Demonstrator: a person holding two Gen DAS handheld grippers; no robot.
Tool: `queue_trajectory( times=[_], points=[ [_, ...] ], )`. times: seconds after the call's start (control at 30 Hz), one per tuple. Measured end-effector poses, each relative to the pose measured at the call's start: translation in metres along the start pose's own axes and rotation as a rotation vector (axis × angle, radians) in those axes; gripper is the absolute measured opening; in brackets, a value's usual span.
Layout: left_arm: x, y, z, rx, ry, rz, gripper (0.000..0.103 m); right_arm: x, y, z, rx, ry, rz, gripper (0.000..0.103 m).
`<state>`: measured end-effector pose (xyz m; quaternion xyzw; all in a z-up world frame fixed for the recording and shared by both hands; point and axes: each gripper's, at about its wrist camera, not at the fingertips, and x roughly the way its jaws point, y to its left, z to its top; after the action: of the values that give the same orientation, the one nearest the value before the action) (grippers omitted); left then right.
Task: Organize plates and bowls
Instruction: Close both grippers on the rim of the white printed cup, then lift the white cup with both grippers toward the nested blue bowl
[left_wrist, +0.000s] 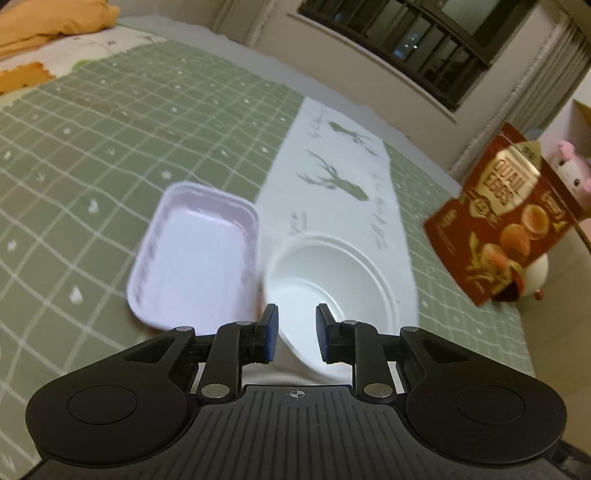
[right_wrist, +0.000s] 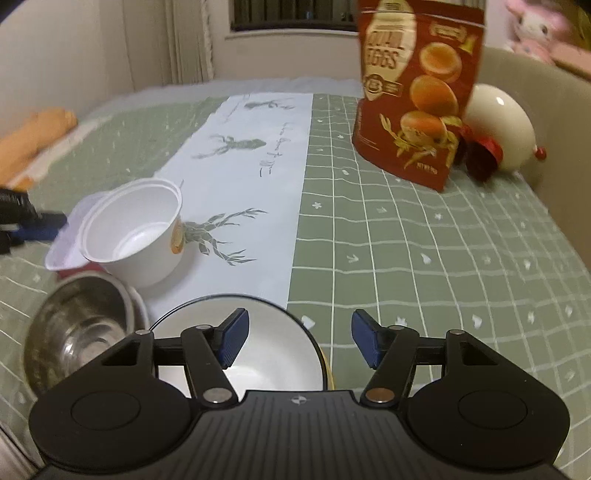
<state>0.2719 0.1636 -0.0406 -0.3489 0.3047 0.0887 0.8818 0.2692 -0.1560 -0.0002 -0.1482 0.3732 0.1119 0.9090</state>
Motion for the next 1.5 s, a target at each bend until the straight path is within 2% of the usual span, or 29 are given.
queue_trajectory(
  times=[0.07,0.13,0.2,0.33,0.43,0.57,0.67,0.77,0.8,0.87,1.13,1.3,1.5],
  points=[
    [0.011,0.004,0.008,0.006,0.0,0.01,0.024,0.005,0.01,0.011,-0.03,0.004,-0.01,0.062],
    [0.025,0.009,0.014,0.014,0.014,0.008,0.024,0.009,0.02,0.028,-0.036,0.002,-0.003,0.068],
    [0.039,0.011,0.016,0.022,0.03,0.005,0.024,0.014,0.028,0.043,-0.005,-0.012,0.024,0.083],
    [0.064,0.016,0.013,0.047,0.073,0.0,0.024,0.035,0.05,0.068,0.047,-0.02,0.084,0.083],
    [0.08,0.023,0.011,0.038,0.103,-0.004,0.024,0.07,0.072,0.081,0.052,0.06,0.155,0.083],
    [0.092,0.03,0.007,0.025,0.128,-0.016,0.025,0.122,0.101,0.084,0.047,0.141,0.118,0.073],
    [0.093,0.029,0.005,0.042,0.126,-0.024,0.026,0.155,0.106,0.08,0.104,0.241,0.157,0.059],
    [0.09,0.025,0.006,0.051,0.123,-0.031,0.026,0.166,0.107,0.075,0.137,0.277,0.197,0.044],
    [0.087,0.022,0.006,0.054,0.12,-0.042,0.026,0.164,0.108,0.073,0.137,0.276,0.209,0.035],
    [0.076,0.011,0.004,0.082,0.103,-0.047,0.026,0.155,0.109,0.072,0.139,0.266,0.235,0.028],
    [0.017,-0.052,-0.02,0.206,0.037,-0.074,0.027,0.064,0.078,0.068,0.116,0.075,0.221,0.028],
    [-0.012,-0.091,-0.04,0.271,0.027,-0.132,0.027,0.02,0.046,0.048,0.153,0.03,0.239,0.028],
    [-0.02,-0.133,-0.054,0.361,0.026,-0.216,0.028,-0.006,0.008,0.032,0.225,-0.021,0.246,0.028]
  ],
)
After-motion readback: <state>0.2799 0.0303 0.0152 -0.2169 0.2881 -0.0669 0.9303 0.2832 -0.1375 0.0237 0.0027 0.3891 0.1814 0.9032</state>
